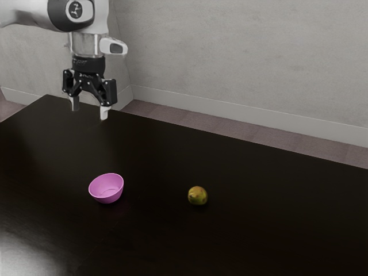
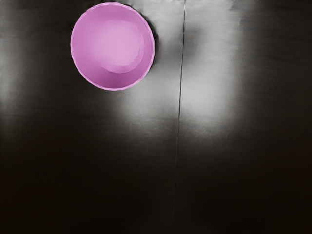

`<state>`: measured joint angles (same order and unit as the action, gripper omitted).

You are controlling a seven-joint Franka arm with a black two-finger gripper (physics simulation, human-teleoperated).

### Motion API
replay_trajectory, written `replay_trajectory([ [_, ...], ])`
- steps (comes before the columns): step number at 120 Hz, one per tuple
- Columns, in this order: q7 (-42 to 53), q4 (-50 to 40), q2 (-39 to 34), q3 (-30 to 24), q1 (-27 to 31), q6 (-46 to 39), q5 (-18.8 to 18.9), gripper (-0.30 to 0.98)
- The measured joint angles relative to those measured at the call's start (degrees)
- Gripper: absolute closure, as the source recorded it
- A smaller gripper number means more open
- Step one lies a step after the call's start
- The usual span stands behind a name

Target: Place the pear in the bowl.

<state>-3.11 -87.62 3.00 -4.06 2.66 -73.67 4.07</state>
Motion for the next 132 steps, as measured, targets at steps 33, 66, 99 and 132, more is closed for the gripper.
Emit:
replay_trajectory([
  [33, -1.28, -0.97, -1.38, -0.62, 0.48, -11.59, -2.19, 0.00],
  [66, -2.18, -17.60, 0.60, -1.62, 0.31, -28.18, -2.96, 0.00],
  [99, -2.65, -23.94, 5.88, -2.15, -1.15, -41.77, -2.78, 0.00],
  [132, -2.93, -13.04, 17.98, -2.43, -5.85, -46.21, -2.27, 0.00],
])
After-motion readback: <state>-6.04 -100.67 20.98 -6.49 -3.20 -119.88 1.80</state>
